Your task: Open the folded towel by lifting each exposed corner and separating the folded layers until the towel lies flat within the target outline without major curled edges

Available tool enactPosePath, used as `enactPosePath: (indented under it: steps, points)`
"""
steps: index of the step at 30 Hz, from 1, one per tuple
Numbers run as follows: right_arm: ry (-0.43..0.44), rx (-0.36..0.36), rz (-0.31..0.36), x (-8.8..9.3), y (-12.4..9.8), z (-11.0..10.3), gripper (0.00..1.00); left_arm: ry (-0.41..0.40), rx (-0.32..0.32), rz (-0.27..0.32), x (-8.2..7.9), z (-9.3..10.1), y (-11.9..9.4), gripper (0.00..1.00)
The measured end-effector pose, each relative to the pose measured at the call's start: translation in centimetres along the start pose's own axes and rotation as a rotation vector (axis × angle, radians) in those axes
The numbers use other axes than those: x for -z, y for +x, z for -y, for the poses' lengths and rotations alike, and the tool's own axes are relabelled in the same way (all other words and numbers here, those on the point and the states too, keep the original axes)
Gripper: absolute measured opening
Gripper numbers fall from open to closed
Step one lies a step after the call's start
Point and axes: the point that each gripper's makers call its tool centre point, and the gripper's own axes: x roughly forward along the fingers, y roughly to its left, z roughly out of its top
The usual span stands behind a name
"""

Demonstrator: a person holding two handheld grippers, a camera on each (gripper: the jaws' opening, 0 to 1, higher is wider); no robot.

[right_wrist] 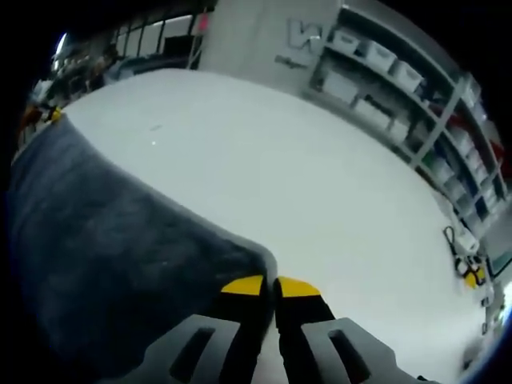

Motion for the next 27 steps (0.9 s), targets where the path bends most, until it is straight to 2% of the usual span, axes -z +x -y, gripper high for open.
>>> enactPosePath:
  steps: [16,27]
  points:
    - [-0.009,0.014,0.001,-0.9,0.8,0.3,0.00,0.002,-0.035,0.013,-1.1,-1.1,1.3,0.03]
    - [-0.006,0.021,0.007,-1.6,1.4,1.0,0.00,0.022,-0.050,0.002,-1.6,-1.2,1.7,0.03]
